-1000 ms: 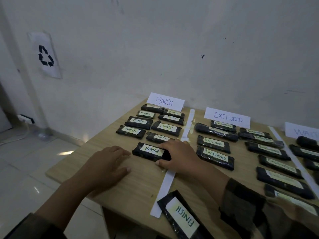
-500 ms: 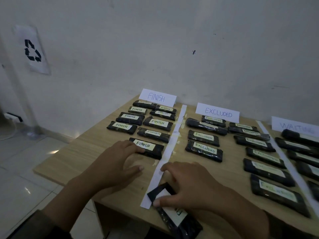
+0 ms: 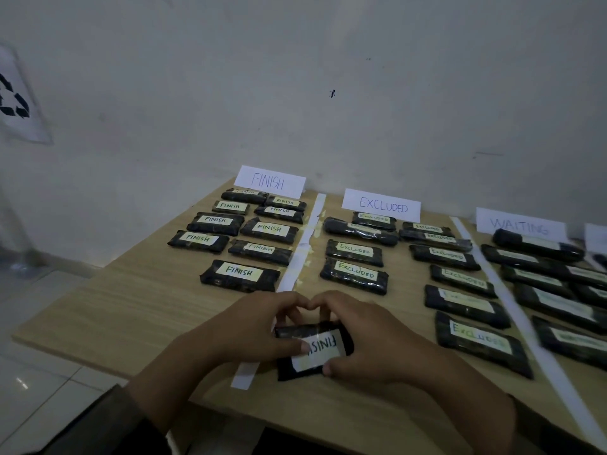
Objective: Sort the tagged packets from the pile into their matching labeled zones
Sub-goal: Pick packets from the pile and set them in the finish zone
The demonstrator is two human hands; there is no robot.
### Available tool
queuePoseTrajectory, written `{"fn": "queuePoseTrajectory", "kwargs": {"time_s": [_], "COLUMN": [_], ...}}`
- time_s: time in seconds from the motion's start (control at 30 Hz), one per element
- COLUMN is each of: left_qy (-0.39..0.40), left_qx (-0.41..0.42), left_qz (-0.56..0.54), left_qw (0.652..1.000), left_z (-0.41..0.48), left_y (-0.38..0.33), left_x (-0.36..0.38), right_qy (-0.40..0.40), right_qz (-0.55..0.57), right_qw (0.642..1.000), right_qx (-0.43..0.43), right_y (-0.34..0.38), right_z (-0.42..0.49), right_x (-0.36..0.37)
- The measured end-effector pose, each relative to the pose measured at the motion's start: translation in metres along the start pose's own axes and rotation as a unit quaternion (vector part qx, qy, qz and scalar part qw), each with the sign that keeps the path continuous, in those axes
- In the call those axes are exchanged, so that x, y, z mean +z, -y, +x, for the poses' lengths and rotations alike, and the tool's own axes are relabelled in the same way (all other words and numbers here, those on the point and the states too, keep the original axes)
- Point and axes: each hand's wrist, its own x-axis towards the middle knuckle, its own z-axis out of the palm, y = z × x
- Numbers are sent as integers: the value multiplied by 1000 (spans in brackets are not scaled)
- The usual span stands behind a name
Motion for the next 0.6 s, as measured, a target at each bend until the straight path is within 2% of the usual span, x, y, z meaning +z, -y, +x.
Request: {"fn": "queuePoseTrajectory", "kwargs": {"time_s": [0.1, 0.2, 0.3, 0.47, 0.6], "left_qy": [-12, -67, -109, -125, -121], "left_qx": [-33, -84, -151, -193, -190], "left_qz": [-64, -98, -216, -409, -503], "left_qw": [997, 989, 958, 883, 834], "left_z": [6, 10, 13, 13, 15], "left_y": [-6, -8, -9, -18, -25], "left_x": [2, 2, 1, 4, 9], "right_qy": [-61, -160, -233, -231, -234], "right_qz": [-28, -23, 32, 204, 340], "right_qw": [998, 987, 972, 948, 908], "right_qx": [-18, -10, 19, 75, 74], "right_y": [-12, -24, -26, -16, -13], "right_z": [3, 6, 7, 14, 18], "right_x": [-1, 4, 9, 9, 4]}}
